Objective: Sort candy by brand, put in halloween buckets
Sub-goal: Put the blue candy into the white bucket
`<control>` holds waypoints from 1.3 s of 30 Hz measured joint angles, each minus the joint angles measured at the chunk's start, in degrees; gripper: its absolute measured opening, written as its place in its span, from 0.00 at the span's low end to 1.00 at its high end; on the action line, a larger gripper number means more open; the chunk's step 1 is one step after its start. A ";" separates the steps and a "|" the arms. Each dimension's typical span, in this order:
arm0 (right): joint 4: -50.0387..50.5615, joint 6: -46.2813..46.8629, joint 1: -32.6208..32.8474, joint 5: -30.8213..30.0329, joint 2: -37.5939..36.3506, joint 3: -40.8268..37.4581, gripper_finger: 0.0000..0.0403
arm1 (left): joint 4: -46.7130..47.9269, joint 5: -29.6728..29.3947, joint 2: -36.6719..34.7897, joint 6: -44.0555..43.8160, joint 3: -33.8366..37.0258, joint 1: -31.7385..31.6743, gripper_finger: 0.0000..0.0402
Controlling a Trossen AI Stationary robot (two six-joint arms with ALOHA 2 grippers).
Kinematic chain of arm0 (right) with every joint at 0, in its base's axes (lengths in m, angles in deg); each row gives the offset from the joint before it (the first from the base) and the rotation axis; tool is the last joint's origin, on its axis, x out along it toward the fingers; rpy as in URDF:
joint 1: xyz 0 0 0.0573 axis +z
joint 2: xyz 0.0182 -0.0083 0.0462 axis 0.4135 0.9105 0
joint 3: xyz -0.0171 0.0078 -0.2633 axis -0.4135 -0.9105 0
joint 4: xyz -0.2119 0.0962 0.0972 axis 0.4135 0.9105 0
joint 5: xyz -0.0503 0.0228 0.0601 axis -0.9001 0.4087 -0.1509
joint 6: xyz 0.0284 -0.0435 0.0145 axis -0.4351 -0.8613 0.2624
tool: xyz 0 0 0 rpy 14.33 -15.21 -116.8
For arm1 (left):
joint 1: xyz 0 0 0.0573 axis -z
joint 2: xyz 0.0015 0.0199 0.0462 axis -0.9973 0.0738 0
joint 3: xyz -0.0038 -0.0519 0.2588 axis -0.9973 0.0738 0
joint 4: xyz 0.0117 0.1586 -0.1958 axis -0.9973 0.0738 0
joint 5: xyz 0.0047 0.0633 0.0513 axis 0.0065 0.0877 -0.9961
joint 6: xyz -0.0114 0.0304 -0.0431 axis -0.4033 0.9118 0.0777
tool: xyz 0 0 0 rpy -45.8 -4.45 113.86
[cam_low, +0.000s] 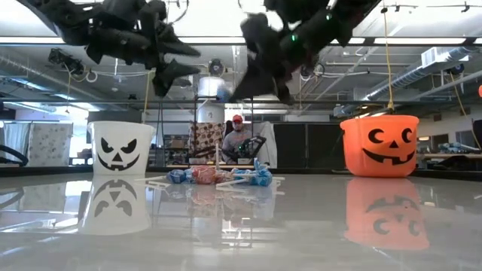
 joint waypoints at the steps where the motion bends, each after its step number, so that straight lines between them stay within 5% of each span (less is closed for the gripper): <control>1: -1.60 -0.09 -0.20 0.91 -0.57 0.06 0.01 | -3.22 -0.04 0.00 0.03 0.76 0.66 0.47; 23: -17.95 1.46 -4.04 4.73 -2.34 0.07 0.01 | -19.48 -3.34 7.11 1.58 2.59 7.92 0.67; 32: -21.34 0.90 -4.04 4.72 -2.36 0.09 0.01 | -23.31 -4.55 9.27 -1.23 2.59 7.89 0.56; 39: -21.26 0.30 -4.07 4.51 -2.36 0.07 0.01 | -25.14 -4.53 9.25 -1.71 2.59 7.91 0.31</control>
